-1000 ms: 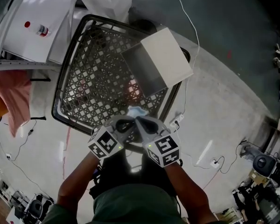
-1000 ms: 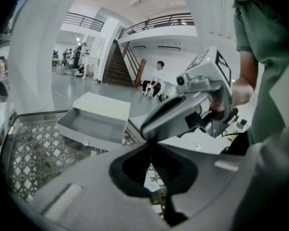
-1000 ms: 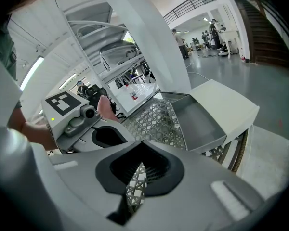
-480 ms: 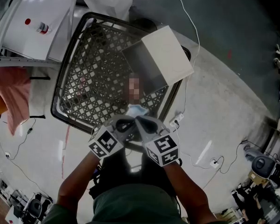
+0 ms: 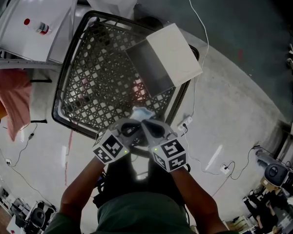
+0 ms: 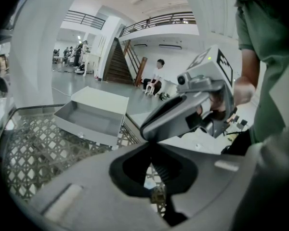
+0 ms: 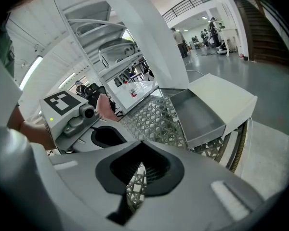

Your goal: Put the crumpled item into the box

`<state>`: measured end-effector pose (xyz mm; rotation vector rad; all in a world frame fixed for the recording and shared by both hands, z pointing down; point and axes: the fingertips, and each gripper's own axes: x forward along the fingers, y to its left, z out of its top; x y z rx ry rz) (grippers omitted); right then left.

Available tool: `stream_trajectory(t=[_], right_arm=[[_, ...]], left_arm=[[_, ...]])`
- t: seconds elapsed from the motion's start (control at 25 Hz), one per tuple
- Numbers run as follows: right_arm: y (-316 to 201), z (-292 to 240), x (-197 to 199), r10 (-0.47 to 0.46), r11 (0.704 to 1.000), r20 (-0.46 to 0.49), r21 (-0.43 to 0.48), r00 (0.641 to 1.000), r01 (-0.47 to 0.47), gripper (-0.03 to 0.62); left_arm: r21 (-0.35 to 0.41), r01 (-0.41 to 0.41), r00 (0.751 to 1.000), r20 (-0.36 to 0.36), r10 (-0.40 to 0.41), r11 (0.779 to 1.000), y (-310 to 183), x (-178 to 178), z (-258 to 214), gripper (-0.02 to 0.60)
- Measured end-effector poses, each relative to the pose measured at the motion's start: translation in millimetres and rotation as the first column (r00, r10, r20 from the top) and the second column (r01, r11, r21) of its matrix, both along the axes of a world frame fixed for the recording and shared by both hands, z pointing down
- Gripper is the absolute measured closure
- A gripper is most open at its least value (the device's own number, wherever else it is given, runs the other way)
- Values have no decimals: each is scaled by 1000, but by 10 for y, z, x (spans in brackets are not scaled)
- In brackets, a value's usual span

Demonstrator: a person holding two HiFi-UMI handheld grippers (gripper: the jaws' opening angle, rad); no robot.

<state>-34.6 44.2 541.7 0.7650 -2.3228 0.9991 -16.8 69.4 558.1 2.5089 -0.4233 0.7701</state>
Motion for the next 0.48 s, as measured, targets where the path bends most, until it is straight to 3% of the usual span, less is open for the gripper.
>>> stream_trajectory(t=[0.48], right_arm=[[104, 12, 3, -8, 1000, 3, -2, 1000, 8, 588]], left_arm=[[5, 7, 1000, 0, -7, 1000, 98, 8, 12, 578]])
